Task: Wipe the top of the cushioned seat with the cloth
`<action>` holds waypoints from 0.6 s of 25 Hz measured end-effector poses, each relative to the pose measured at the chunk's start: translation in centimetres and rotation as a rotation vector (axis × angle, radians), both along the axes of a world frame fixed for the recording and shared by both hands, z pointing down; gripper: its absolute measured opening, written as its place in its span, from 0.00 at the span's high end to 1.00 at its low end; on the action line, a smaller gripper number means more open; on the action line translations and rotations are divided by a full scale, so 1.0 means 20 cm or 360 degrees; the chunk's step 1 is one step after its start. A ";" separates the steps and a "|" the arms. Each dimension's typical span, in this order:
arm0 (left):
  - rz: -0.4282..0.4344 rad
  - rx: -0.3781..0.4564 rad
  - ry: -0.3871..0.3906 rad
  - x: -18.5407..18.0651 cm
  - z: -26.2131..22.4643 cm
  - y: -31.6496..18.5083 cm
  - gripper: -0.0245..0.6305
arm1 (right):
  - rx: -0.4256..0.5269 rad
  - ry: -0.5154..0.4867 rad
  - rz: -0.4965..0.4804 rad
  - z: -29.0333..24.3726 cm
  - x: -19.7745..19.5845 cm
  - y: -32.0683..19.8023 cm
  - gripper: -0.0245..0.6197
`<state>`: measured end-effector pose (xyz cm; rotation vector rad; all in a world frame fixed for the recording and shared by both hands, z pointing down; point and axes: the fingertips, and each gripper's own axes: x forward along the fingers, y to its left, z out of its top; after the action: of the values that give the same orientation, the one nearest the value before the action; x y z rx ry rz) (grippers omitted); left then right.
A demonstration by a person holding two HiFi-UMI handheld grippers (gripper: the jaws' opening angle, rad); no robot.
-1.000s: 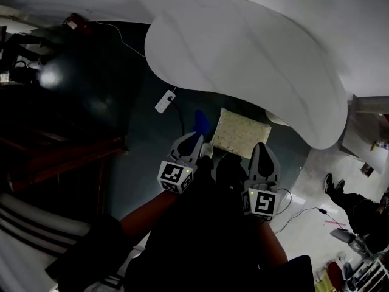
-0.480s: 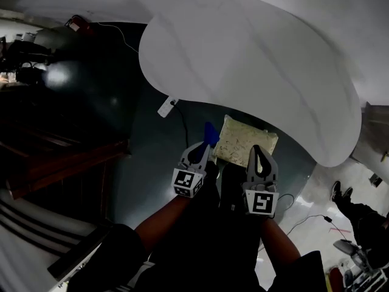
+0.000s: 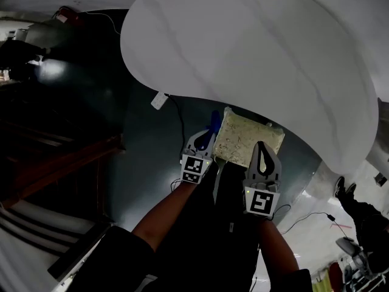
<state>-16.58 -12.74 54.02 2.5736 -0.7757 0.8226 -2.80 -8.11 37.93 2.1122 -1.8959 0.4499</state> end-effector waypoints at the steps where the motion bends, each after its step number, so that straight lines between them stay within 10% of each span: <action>1: -0.0010 -0.0020 -0.0011 -0.01 0.07 0.01 0.91 | -0.0003 -0.0003 -0.0008 0.04 0.00 0.01 0.90; 15: -0.0134 -0.0221 -0.0151 0.04 0.80 -0.04 0.91 | -0.0084 -0.0109 0.0029 0.55 0.11 0.03 0.90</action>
<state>-15.74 -13.58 69.95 2.3784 -0.8178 0.9437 -0.70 -7.60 48.86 2.1074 -1.8811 0.5768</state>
